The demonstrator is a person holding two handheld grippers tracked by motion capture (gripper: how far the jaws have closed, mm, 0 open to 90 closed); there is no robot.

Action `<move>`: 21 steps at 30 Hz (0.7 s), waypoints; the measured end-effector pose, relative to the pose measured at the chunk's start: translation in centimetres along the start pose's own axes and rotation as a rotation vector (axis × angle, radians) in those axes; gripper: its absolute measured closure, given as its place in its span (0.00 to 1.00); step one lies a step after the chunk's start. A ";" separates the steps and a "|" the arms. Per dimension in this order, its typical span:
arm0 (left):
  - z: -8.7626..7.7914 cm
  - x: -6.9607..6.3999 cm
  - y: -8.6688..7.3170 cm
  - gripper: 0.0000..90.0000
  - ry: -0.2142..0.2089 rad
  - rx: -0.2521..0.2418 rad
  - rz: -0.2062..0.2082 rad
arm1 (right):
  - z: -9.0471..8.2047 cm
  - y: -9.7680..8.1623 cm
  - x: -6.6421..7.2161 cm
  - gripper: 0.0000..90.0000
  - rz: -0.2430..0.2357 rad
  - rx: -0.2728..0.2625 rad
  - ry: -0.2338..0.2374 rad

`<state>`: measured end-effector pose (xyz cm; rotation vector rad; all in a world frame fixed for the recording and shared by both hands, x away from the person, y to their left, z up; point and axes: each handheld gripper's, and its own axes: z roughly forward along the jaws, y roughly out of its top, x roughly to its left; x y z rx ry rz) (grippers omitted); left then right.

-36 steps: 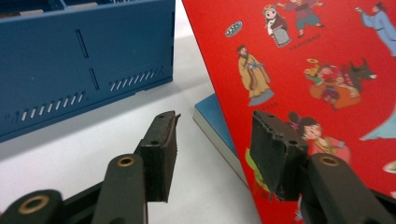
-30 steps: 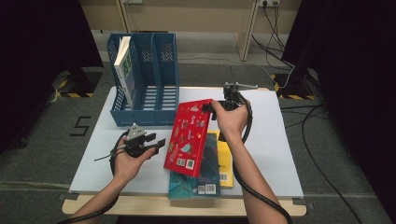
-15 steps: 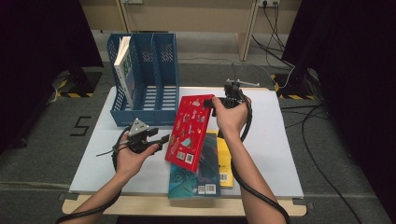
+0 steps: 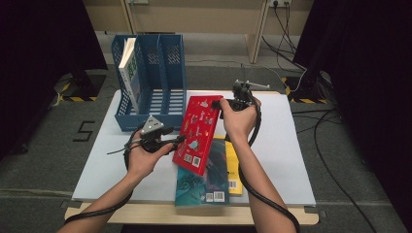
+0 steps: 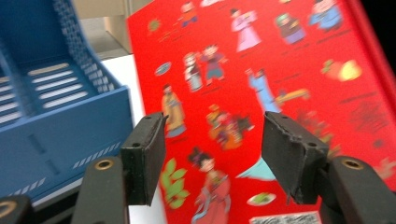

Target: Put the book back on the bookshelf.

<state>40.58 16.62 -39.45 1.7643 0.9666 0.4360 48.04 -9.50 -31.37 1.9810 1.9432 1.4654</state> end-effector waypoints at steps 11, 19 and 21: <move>1.2 -2.8 2.8 0.40 -0.073 -0.009 0.042 | 0.1 -0.1 0.2 0.89 -0.003 -0.009 -0.005; 2.1 -4.4 3.5 0.35 -0.073 -0.006 0.080 | 0.1 0.0 0.4 0.89 -0.004 -0.014 -0.010; 2.3 -4.6 3.6 0.33 -0.071 -0.001 0.087 | 0.1 0.0 0.4 0.89 -0.004 -0.015 -0.011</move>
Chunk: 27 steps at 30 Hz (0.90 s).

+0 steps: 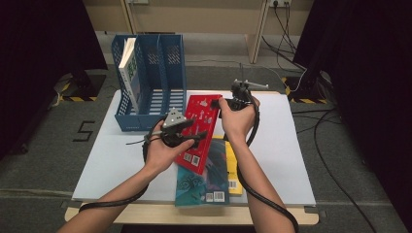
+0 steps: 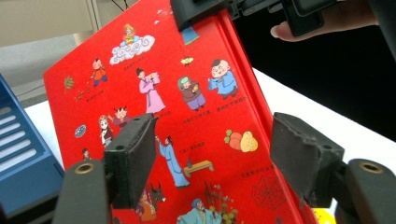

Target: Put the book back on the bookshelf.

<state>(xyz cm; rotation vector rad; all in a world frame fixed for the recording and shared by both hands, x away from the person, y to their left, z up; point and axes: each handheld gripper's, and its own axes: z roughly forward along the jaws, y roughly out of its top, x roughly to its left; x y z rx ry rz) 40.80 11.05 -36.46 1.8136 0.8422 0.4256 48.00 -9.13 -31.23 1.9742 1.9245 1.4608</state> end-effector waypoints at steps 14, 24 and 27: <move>1.1 -1.1 0.6 0.30 0.021 0.013 0.033 | 0.0 -0.1 0.1 0.89 -0.003 -0.009 -0.005; 1.9 -1.5 0.8 0.28 0.054 0.029 0.061 | 0.1 -0.1 0.3 0.89 -0.009 -0.010 -0.008; 2.1 -1.7 0.8 0.27 0.065 0.035 0.073 | 0.1 -0.1 0.4 0.89 -0.007 -0.009 -0.008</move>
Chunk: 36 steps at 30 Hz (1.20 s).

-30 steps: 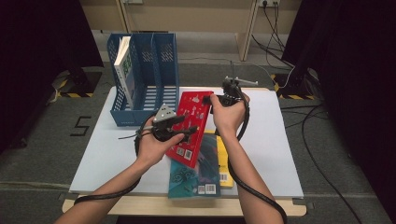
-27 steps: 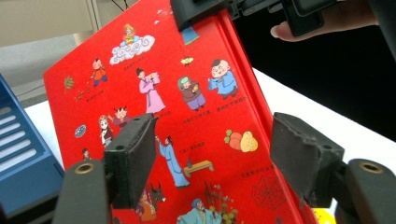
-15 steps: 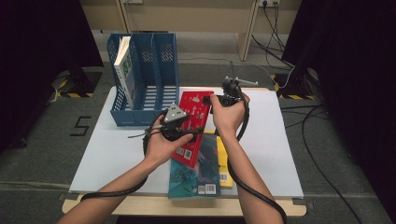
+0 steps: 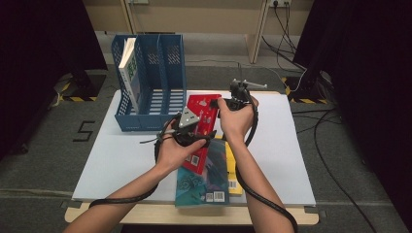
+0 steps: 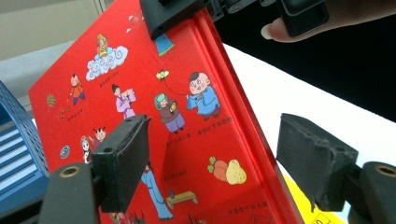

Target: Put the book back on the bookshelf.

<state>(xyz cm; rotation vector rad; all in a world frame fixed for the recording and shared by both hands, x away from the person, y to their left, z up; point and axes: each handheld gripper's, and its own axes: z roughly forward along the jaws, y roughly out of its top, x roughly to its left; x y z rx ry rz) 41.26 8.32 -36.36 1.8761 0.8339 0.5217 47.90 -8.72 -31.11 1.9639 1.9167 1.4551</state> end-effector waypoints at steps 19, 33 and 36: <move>1.2 -1.0 -0.2 0.26 0.081 0.065 0.062 | -0.1 -0.2 0.5 0.89 -0.011 -0.012 -0.009; 1.2 -1.2 0.0 0.26 0.130 0.076 0.077 | -0.3 -0.4 1.0 0.89 -0.028 -0.018 -0.010; 1.2 -1.3 0.1 0.27 0.133 0.079 0.075 | -0.3 -0.4 1.0 0.88 -0.025 -0.017 -0.009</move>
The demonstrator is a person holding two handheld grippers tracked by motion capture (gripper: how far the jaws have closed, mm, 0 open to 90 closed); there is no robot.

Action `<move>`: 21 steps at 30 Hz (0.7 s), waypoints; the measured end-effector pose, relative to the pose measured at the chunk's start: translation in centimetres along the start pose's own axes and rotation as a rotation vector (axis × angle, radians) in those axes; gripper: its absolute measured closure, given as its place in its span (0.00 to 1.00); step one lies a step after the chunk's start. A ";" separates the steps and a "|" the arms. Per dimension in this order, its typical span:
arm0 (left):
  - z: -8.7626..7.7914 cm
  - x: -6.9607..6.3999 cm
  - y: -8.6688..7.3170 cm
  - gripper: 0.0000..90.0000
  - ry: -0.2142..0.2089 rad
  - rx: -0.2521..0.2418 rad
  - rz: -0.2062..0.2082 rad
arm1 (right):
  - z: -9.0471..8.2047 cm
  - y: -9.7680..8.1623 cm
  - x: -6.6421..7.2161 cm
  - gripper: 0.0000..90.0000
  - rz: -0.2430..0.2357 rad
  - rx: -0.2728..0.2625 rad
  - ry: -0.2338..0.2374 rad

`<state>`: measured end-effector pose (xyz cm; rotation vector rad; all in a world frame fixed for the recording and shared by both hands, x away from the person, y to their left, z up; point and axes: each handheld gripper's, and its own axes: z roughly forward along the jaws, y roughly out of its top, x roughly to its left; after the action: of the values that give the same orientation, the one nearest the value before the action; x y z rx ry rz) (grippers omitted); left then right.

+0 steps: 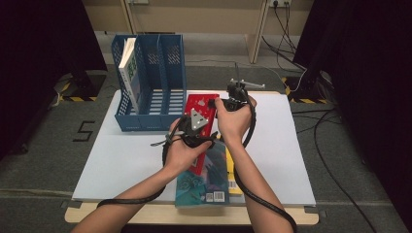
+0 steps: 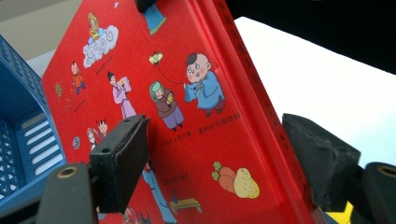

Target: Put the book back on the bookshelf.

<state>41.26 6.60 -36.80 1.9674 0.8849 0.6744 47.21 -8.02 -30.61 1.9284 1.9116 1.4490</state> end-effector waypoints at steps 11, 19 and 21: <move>-1.2 -0.4 -0.3 0.35 0.002 -0.005 0.022 | -0.6 -0.2 0.4 0.86 -0.017 -0.003 0.009; -2.6 0.2 -0.7 0.41 -0.007 -0.025 -0.007 | -1.0 -0.6 1.5 0.83 -0.060 -0.007 0.014; -3.3 0.5 -0.8 0.44 -0.010 -0.037 -0.004 | -1.1 -0.8 1.9 0.81 -0.077 -0.010 0.025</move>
<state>38.92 8.89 -35.81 1.9347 0.8642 0.6740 45.53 -6.89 -29.40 1.8195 1.9623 1.4646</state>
